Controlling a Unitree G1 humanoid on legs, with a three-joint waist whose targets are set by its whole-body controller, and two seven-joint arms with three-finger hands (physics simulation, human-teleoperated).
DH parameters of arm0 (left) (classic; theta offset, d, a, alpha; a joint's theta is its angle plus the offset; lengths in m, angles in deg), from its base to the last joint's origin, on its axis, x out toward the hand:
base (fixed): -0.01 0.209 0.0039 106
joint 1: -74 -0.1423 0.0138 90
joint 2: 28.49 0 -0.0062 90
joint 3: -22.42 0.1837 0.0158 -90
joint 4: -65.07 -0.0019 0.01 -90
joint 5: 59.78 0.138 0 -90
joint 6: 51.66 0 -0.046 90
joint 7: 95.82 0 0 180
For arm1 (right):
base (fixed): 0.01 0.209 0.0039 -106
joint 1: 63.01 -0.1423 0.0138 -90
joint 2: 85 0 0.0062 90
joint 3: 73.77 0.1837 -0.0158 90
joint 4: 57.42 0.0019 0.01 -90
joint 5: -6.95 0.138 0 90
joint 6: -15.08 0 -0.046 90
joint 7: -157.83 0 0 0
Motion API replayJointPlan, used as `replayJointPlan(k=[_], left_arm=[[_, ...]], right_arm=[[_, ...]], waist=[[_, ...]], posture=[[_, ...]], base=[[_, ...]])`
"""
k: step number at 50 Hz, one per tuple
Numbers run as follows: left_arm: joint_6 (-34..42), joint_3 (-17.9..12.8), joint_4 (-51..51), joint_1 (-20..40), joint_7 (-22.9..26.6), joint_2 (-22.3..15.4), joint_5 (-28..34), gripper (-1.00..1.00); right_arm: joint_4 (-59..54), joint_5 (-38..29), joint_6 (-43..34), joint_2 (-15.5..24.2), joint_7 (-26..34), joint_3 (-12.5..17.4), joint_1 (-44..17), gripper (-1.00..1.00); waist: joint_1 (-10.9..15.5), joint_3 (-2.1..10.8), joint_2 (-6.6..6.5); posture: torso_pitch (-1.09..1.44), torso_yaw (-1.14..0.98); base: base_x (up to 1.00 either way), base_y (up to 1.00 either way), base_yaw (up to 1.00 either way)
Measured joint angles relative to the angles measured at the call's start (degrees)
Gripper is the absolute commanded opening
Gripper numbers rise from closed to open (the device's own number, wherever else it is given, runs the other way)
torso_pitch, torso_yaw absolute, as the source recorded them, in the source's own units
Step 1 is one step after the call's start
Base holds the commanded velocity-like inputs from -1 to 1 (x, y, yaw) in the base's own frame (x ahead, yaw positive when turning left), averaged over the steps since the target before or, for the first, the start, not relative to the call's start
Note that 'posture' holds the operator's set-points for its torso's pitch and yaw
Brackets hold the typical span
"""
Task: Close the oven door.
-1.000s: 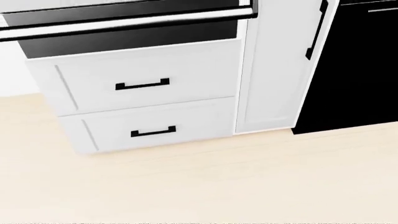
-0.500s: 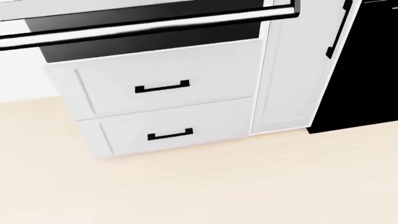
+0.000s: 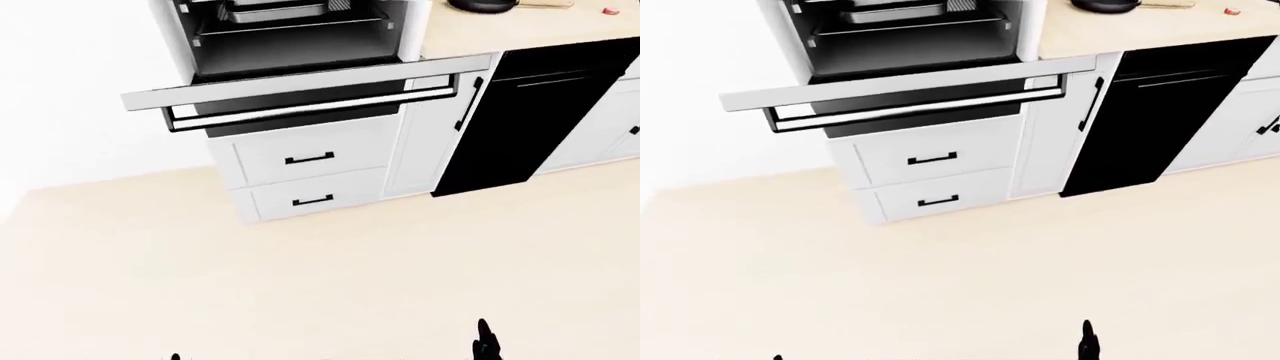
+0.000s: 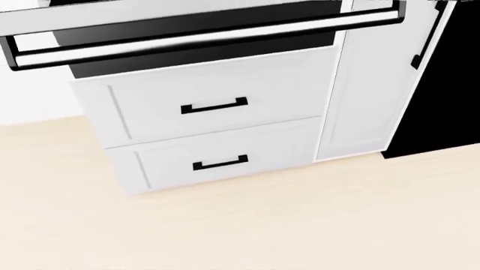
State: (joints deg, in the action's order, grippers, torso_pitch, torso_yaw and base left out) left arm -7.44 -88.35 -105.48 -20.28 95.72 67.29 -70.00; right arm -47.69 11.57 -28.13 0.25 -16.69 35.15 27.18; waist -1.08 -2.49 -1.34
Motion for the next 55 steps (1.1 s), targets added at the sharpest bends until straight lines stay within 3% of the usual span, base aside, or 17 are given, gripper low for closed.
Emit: replayJointPlan(k=[2, 4, 6, 13, 18, 20, 23, 25, 29, 31, 37, 42, 47, 49, 53, 55], left_arm=[[-0.16, -0.06, -0.08, -0.20, -0.04, -0.10, -0.09, 1.00], [0.44, -0.30, -0.15, 0.09, -0.30, -0.77, -0.24, 1.00], [0.31, -0.54, 0.01, -0.06, -0.46, -0.94, -0.49, 1.00], [1.16, -1.44, 0.06, 0.75, 0.46, -1.40, -0.06, 1.00], [1.11, -1.70, -0.09, 0.41, 0.39, -0.95, 0.66, 1.00], [1.02, -1.24, -0.17, 0.49, 0.25, 0.11, 0.93, 1.00], [1.12, -0.69, -0.58, 0.26, 0.52, 0.51, 1.36, 1.00], [1.00, -0.74, -0.44, 0.33, 0.54, 0.29, 1.30, 1.00], [0.47, -0.89, 0.03, 0.33, 0.31, -0.15, 0.77, 1.00], [0.24, -0.89, -0.02, 0.12, 0.25, -0.27, 0.54, 1.00], [0.34, -1.07, 0.20, 0.12, -0.35, -0.90, -0.13, 1.00], [0.02, -0.42, 0.09, -0.02, -0.27, -0.31, 0.09, 1.00], [0.19, -0.17, -0.22, -0.42, -0.30, -0.23, 0.10, 1.00], [0.41, 0.11, -0.25, -0.16, -0.34, 0.51, 0.15, 1.00], [0.93, 0.55, -0.41, -0.36, 0.33, 0.79, 0.61, 1.00], [0.99, 0.37, -0.14, -0.43, 0.50, 0.57, 0.52, 1.00]], right_arm=[[-0.12, -0.02, 0.09, -0.02, 0.03, -0.04, 0.13, 1.00], [-0.39, -0.16, -0.28, -1.27, 0.13, -0.40, -0.11, 1.00], [-0.49, -0.71, -0.44, -1.79, 0.69, -1.01, -0.13, 1.00], [-0.19, -0.33, -0.06, -0.64, 0.35, -0.34, 0.15, 1.00], [-0.20, -0.12, 0.05, -0.69, 0.24, -0.44, -0.01, 1.00], [-0.29, -0.06, -0.36, -0.26, 0.19, -0.26, -0.15, 1.00], [-0.36, 0.13, -0.52, -0.27, 0.13, -0.13, -0.07, 1.00], [-0.09, 0.17, -0.27, -0.16, 0.18, -0.14, -0.24, 1.00], [0.08, 0.20, 0.05, -0.05, 0.08, -0.17, -0.19, 1.00], [-0.11, 0.17, 0.14, -0.07, 0.06, -0.19, 0.01, 1.00], [-0.60, -0.98, -0.54, -1.72, 0.84, -1.22, -0.13, 1.00], [-0.17, -0.40, -0.19, -0.73, 0.35, -0.46, 0.04, 1.00], [-0.18, -0.30, 0.01, -0.87, 0.19, -0.55, 0.06, 1.00], [-0.21, -0.32, -0.35, -0.40, 0.20, -0.42, -0.04, 1.00], [-0.32, -0.18, -0.59, -0.37, 0.14, -0.24, 0.26, 1.00], [-0.08, -0.23, -0.47, -0.31, 0.23, -0.27, 0.15, 1.00]], waist=[[0.40, 0.48, -3.09], [1.26, 0.34, -2.30], [1.72, 0.53, -2.41], [0.85, -0.19, 2.40], [0.60, 0.02, 6.00], [-0.05, -0.06, 4.66], [-0.28, 0.85, 5.09], [-0.10, 0.66, 4.15], [-0.02, 0.04, 0.14], [0.32, 0.45, -2.88], [1.48, 0.50, -1.29], [0.84, -0.19, 2.31], [0.66, -0.08, 6.07], [-0.10, -0.17, 4.88], [-0.33, 0.80, 4.79], [-0.15, 0.37, 3.44]], posture=[[0.00, 0.00], [0.00, 0.00], [0.00, 0.00], [0.00, 0.00], [0.00, 0.00], [0.00, 0.00], [0.00, 0.00], [0.00, 0.00], [0.00, 0.00], [0.00, 0.00], [0.00, 0.00], [0.00, 0.00], [0.00, 0.00], [0.00, 0.00], [0.00, 0.00], [0.00, 0.00]], base=[[0.00, 0.39, 0.00], [0.00, 0.38, 0.00], [0.00, 0.38, 0.00], [0.00, 0.38, 0.00], [0.00, 0.38, 0.00], [0.00, 0.38, 0.00], [0.00, 0.38, 0.00], [0.00, 0.38, 0.00], [0.00, 0.38, 0.00], [0.00, 0.38, 0.00], [0.00, 0.38, 0.00], [0.00, 0.38, 0.00], [0.00, 0.38, 0.00], [0.00, 0.38, 0.00], [0.00, 0.38, 0.00], [0.00, 0.38, 0.00]])
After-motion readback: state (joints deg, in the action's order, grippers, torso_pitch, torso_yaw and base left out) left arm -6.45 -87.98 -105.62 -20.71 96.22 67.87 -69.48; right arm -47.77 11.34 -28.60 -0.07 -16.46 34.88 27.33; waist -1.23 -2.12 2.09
